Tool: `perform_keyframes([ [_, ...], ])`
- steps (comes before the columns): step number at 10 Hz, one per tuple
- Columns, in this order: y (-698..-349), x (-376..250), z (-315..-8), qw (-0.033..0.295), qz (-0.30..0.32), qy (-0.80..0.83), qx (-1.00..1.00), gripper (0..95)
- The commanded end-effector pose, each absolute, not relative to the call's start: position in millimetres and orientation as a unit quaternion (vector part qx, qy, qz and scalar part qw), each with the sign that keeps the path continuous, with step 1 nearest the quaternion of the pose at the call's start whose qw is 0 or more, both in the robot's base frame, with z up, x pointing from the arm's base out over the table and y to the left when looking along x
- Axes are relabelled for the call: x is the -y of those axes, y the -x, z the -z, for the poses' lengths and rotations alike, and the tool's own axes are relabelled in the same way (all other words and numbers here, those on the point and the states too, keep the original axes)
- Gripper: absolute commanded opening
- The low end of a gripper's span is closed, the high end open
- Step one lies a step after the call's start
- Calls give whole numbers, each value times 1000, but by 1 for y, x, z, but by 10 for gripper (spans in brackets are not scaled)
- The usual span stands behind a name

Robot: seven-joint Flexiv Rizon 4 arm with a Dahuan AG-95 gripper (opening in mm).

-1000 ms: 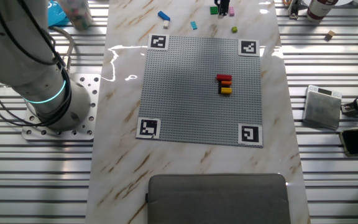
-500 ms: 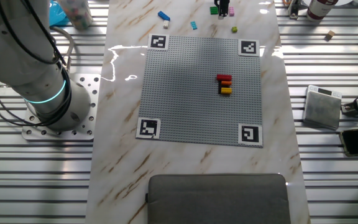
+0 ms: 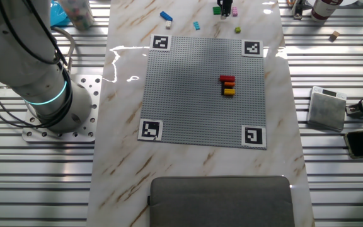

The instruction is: Build with small Lego blocks

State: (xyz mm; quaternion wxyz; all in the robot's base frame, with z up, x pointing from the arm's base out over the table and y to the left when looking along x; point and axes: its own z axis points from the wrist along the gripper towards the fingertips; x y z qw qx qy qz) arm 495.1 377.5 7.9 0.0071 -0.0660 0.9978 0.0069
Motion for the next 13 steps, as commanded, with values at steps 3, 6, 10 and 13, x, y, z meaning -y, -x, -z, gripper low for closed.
perform_keyframes([
  [3, -495, -377, -7, 10, -9, 60, -998, 760],
  [6, -495, -376, -5, 11, -9, 56, -998, 760],
  [10, -493, -375, -1, 12, -8, 53, -998, 760],
  [13, -492, -375, 0, 13, -7, 52, -999, 760],
])
